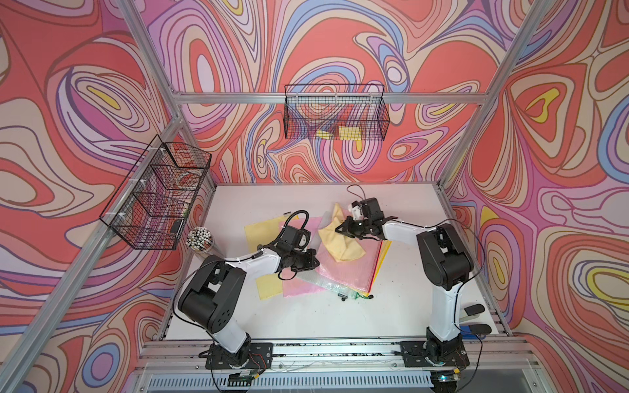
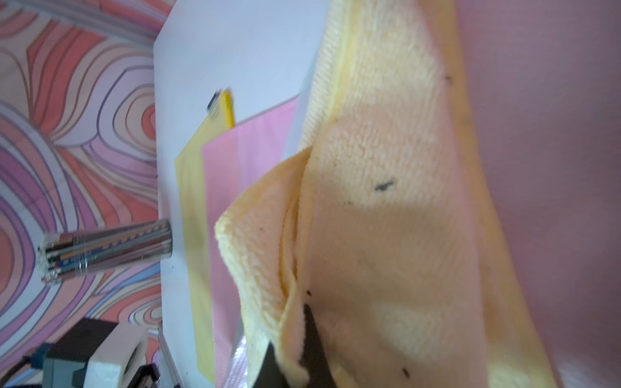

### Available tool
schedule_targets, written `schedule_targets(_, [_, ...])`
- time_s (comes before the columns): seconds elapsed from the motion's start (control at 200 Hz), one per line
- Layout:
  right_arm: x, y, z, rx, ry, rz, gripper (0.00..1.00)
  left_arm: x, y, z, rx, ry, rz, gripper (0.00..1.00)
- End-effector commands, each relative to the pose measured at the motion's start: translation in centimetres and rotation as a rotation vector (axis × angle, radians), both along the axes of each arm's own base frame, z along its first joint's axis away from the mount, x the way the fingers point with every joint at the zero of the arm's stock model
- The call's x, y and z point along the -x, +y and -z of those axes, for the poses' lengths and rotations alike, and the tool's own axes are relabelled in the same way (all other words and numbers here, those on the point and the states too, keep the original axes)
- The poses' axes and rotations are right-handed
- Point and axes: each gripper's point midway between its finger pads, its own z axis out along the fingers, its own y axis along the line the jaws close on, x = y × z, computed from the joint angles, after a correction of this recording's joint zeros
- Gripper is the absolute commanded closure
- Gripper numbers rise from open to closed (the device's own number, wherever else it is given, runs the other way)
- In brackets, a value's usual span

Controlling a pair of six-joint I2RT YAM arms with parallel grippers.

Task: Wipe the document bag
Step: Wipe the dirt from the document bag.

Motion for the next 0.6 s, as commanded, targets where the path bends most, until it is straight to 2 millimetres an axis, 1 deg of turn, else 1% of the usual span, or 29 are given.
schedule_targets(0.0, [-0.2,-0.9,2.4,-0.016,0.06,0.068,1.0,0.4,0.2,0.5,-0.021,0.019,-0.006,1.0])
schedule_targets(0.09, [0.4,-2.1,4.4,-0.003,0.094,0.087,1.0,0.5,0.3,0.4,-0.025,0.017,-0.007,1.0])
schedule_targets(0.17, [1.0,-3.9,5.5,0.027,0.115,0.106,1.0,0.4,0.6,0.3,-0.039,0.012,-0.009,1.0])
schedule_targets(0.285, [1.7,-8.2,6.5,0.064,0.146,0.173,1.0,0.4,0.8,0.4,-0.056,0.012,-0.009,1.0])
schedule_targets(0.371, [1.8,-11.7,6.2,0.075,0.147,0.229,1.0,0.4,0.9,0.4,-0.064,0.011,-0.007,1.0])
schedule_targets(0.391, [1.8,-12.8,5.9,0.079,0.143,0.247,1.0,0.4,1.0,0.4,-0.069,0.011,-0.009,1.0])
schedule_targets(0.411, [1.9,-13.3,5.8,0.083,0.142,0.254,1.0,0.3,1.0,0.2,-0.07,0.007,-0.009,1.0])
schedule_targets(0.416, [1.8,-13.8,5.6,0.086,0.141,0.261,1.0,0.3,1.0,0.2,-0.071,0.006,-0.007,1.0])
schedule_targets(0.431, [1.8,-14.2,5.5,0.088,0.135,0.266,1.0,0.4,1.0,0.2,-0.074,0.006,-0.006,1.0])
schedule_targets(0.446, [1.8,-14.9,5.4,0.098,0.135,0.278,1.0,0.3,1.0,0.1,-0.077,0.005,-0.005,1.0])
schedule_targets(0.516, [1.7,-17.5,4.3,0.126,0.121,0.317,1.0,0.1,1.1,-0.7,-0.087,-0.012,0.003,1.0])
schedule_targets(0.551, [1.7,-18.3,3.8,0.13,0.113,0.329,1.0,-0.1,1.2,-1.3,-0.095,-0.027,0.007,1.0])
schedule_targets(0.596, [1.5,-19.6,2.6,0.138,0.086,0.349,1.0,-0.3,1.3,-2.5,-0.105,-0.054,0.008,1.0])
